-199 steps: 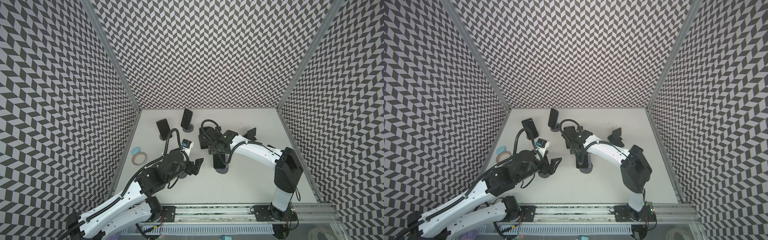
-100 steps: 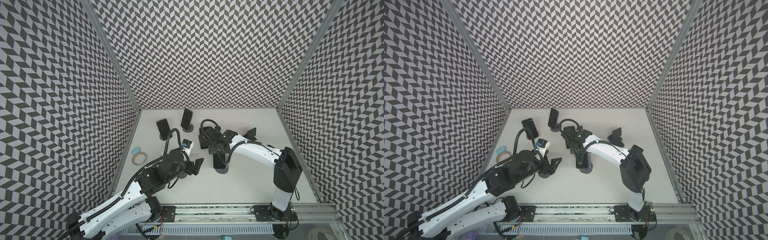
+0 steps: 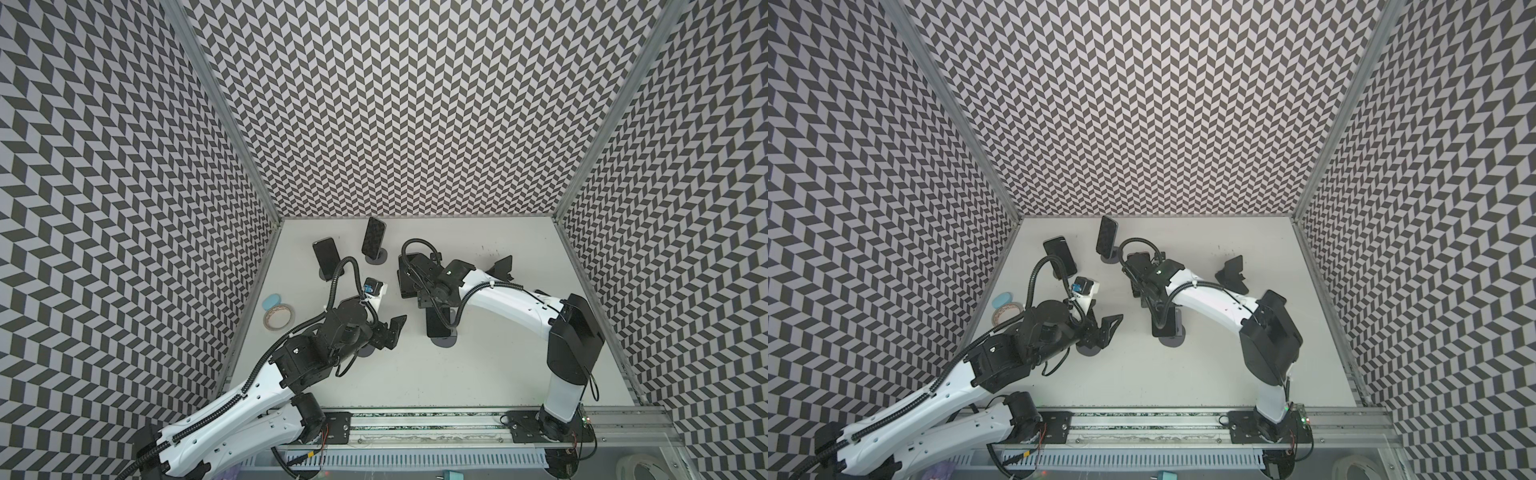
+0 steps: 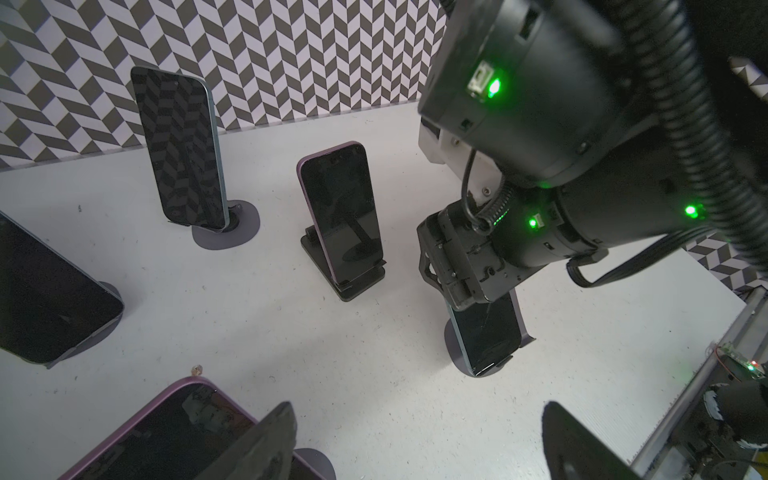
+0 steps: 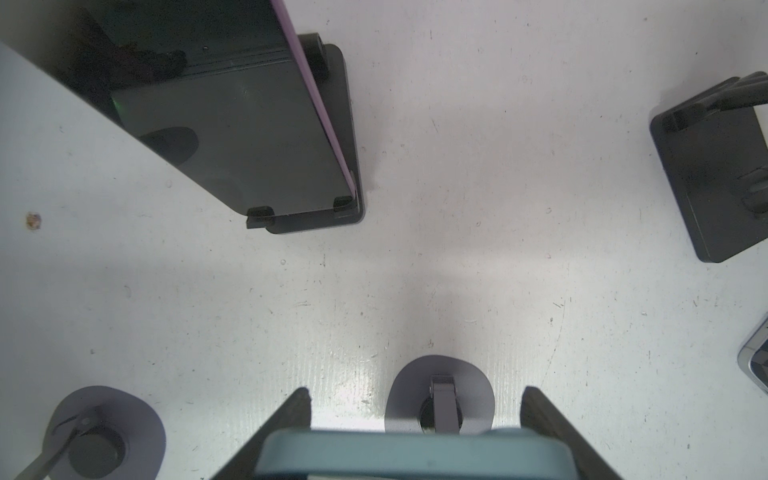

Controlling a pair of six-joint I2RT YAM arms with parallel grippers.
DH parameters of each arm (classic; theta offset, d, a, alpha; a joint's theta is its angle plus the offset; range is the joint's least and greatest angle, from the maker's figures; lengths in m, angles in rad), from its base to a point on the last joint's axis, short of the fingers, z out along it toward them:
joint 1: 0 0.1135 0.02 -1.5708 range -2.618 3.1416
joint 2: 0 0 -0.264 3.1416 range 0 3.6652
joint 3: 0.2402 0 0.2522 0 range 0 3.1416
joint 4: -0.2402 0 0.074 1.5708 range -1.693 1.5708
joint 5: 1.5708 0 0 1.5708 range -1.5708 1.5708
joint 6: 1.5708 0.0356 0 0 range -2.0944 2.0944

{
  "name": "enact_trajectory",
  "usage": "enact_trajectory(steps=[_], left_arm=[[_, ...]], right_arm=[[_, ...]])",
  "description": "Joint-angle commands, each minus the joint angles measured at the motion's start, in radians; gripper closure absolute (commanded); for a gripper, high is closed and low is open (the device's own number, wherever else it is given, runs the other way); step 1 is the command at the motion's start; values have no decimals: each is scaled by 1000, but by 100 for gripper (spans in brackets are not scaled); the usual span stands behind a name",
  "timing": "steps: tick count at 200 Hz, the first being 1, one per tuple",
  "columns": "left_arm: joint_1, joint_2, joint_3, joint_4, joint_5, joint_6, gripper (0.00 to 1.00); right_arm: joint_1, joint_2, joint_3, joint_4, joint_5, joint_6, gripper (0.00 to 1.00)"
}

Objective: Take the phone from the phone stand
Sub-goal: 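Close the right gripper on the teal-edged phone's top edge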

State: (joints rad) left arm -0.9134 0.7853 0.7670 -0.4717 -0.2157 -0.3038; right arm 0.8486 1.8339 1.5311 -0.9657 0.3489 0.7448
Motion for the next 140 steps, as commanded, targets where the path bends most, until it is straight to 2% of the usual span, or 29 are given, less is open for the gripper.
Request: enact_trajectory(steps=[1, 140], left_arm=[[8, -11, 13, 16, -15, 8, 8], [7, -13, 25, 22, -11, 19, 7]], right_arm=[[-2, -6, 12, 10, 10, 10, 33], [-2, -48, 4, 69, -27, -53, 41]])
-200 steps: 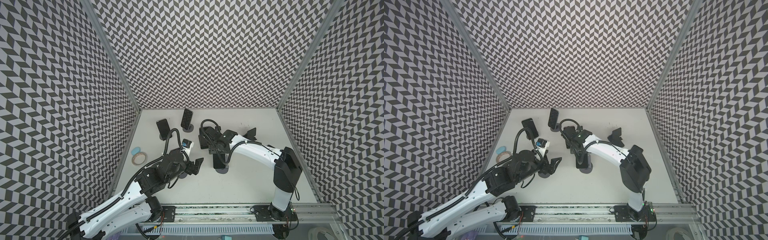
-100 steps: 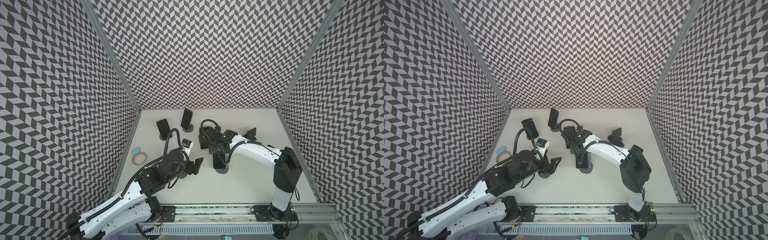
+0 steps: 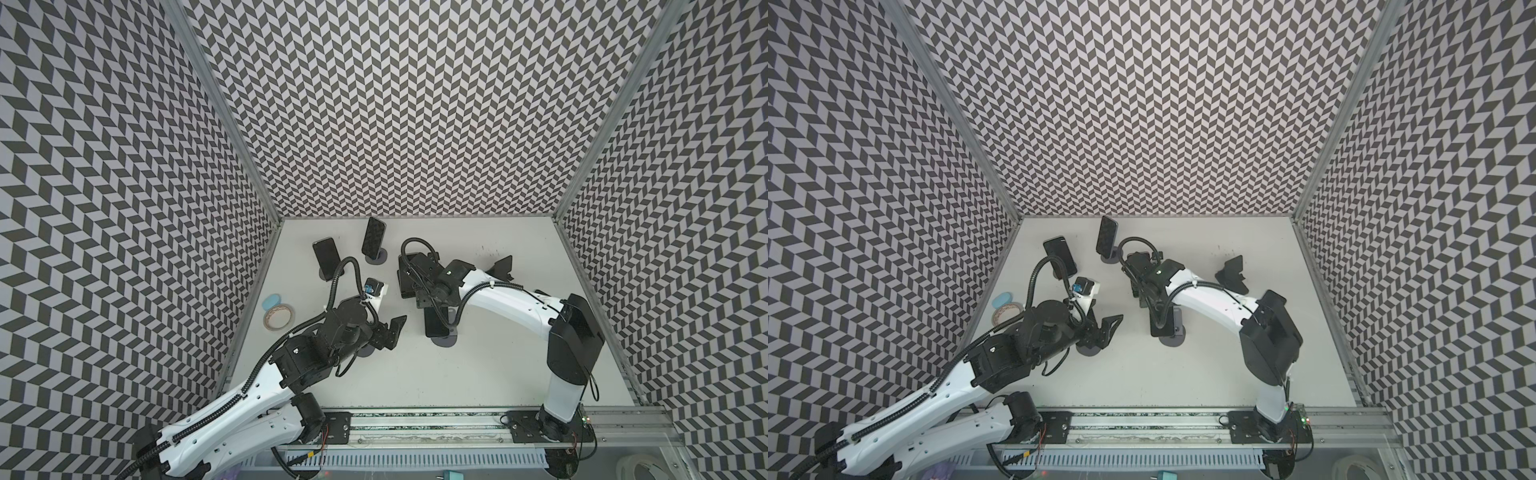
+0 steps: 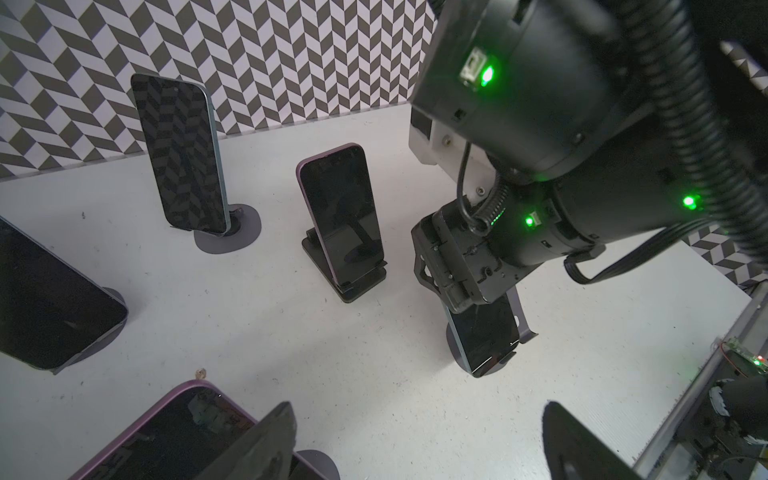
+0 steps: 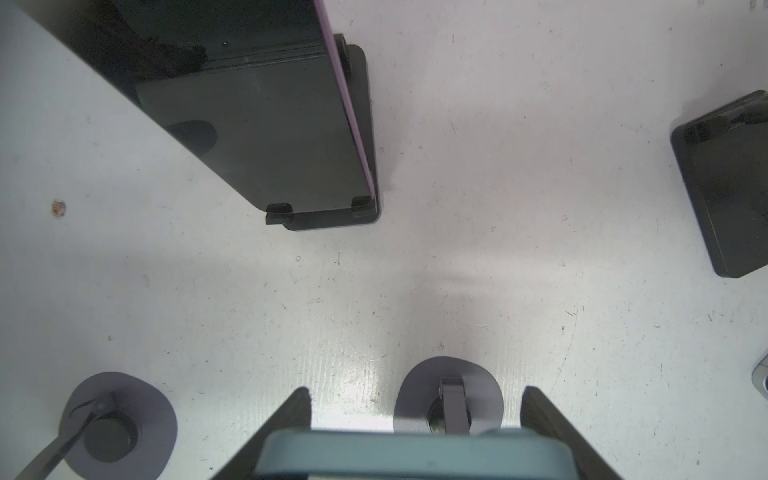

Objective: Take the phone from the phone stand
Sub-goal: 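Close the right gripper on the teal-edged phone's top edge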

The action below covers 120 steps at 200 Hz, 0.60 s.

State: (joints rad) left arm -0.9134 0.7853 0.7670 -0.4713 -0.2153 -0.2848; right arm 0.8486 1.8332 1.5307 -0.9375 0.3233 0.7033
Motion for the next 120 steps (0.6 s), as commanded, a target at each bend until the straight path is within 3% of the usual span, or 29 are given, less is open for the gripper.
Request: enact_trajectory(steps=[1, 120], left_arm=[[7, -12, 25, 21, -12, -1, 7], [7, -11, 38, 15, -7, -46, 8]], right_arm=[[-2, -48, 5, 41, -1, -11, 42], [-2, -84, -14, 54, -35, -11, 47]])
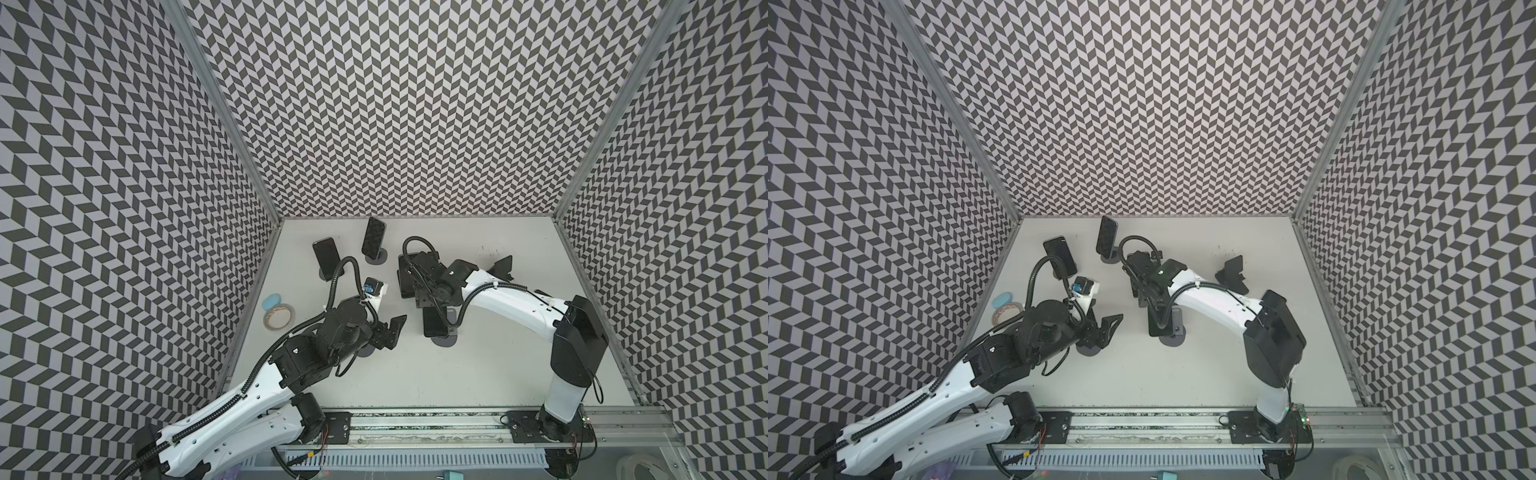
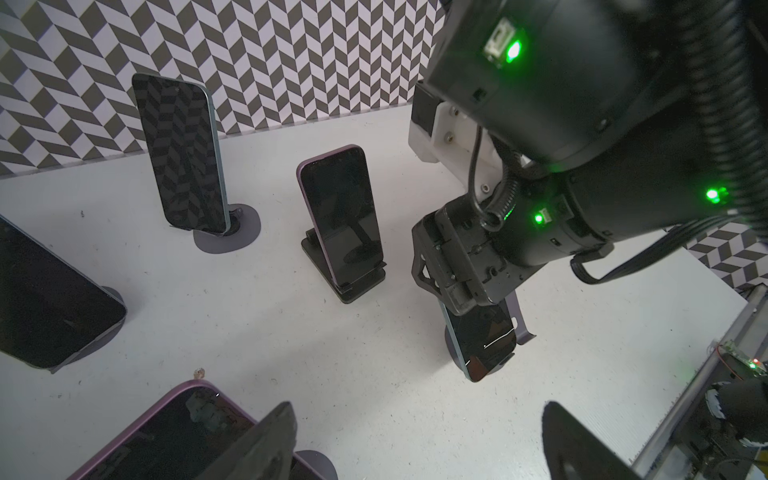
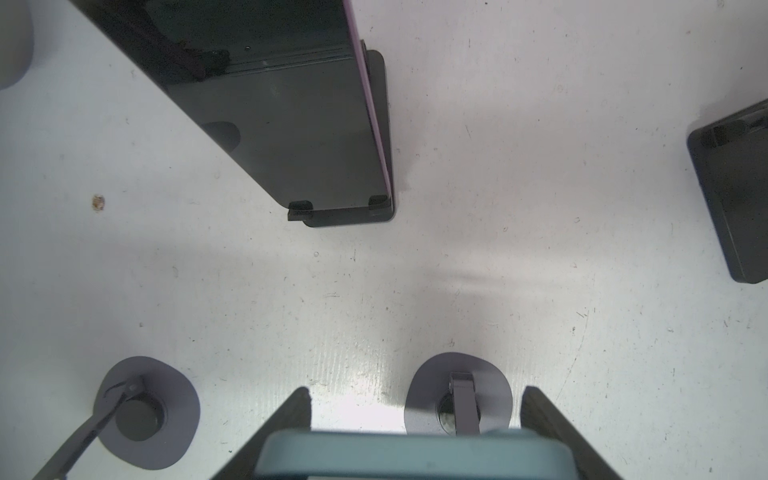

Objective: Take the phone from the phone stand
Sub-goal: 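Close the right gripper on the teal-edged phone's top edge, then lift the teal-edged phone up off the round stand with the right gripper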

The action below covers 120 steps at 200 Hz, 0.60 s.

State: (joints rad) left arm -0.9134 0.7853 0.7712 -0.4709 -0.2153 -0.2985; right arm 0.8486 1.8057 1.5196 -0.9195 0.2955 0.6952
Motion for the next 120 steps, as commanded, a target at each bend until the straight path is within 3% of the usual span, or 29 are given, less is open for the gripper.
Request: enact_trajectory(steps=[1, 120], left_arm=[[7, -12, 33, 15, -7, -33, 8], [7, 17, 38, 96, -39, -83, 9]], right_arm=[[-2, -58, -4, 37, -8, -3, 47], [-2, -80, 41, 18, -67, -50, 52]])
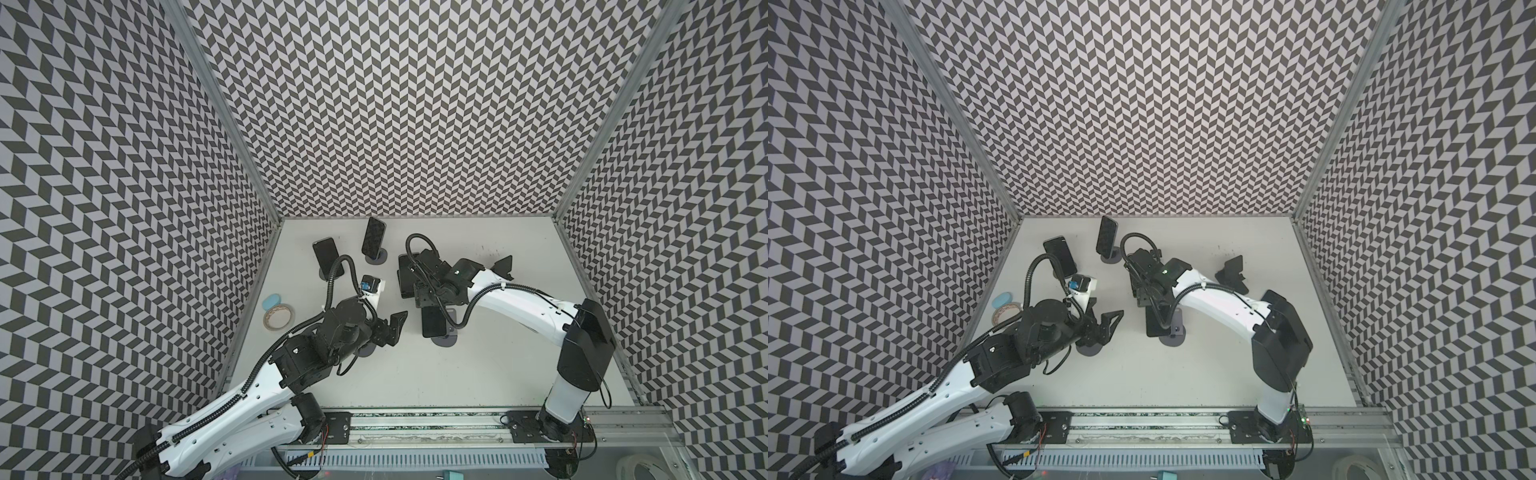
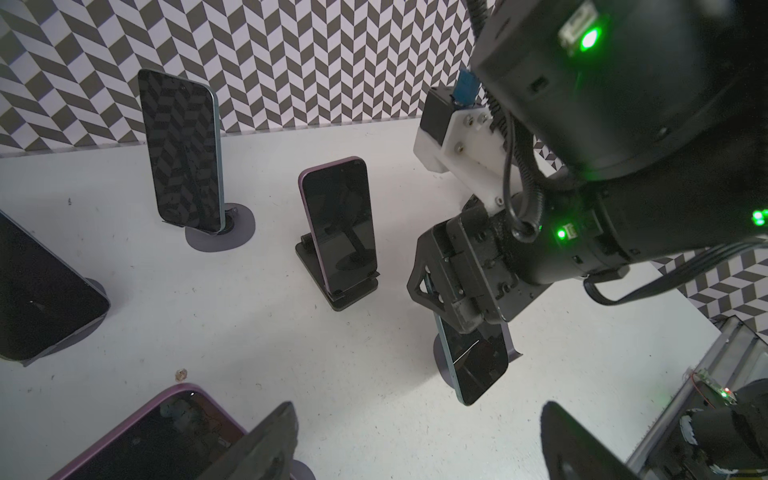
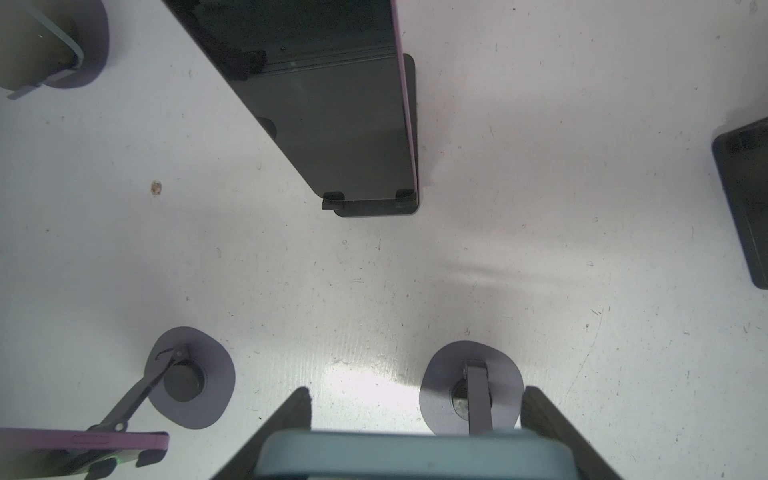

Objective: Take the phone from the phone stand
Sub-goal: 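Lift the teal-edged phone up off the round stand with the right gripper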

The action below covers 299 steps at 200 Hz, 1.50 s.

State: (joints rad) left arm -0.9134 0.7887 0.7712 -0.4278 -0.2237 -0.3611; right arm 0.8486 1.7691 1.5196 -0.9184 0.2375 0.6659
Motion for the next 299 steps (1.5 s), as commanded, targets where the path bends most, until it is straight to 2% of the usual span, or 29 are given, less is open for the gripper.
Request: enact_trajectory(steps=[1, 49, 111, 158, 299], left_arm=[[7, 13, 39, 54, -32, -21, 9], [7, 59, 47, 110, -39, -29, 9], [6, 62, 21, 153, -65, -147, 11], [-4, 51, -11, 159, -29, -248, 14], [-217, 175, -12, 243, -153, -389, 16]], right_arm=[[-2, -44, 41, 16, -9, -21, 53], [-9, -71, 38, 0, -19, -48, 53], [-10, -175, -34, -8, -54, -43, 54], [-10, -282, -128, -26, -50, -36, 54], [-10, -540, -324, -91, -61, 16, 54]])
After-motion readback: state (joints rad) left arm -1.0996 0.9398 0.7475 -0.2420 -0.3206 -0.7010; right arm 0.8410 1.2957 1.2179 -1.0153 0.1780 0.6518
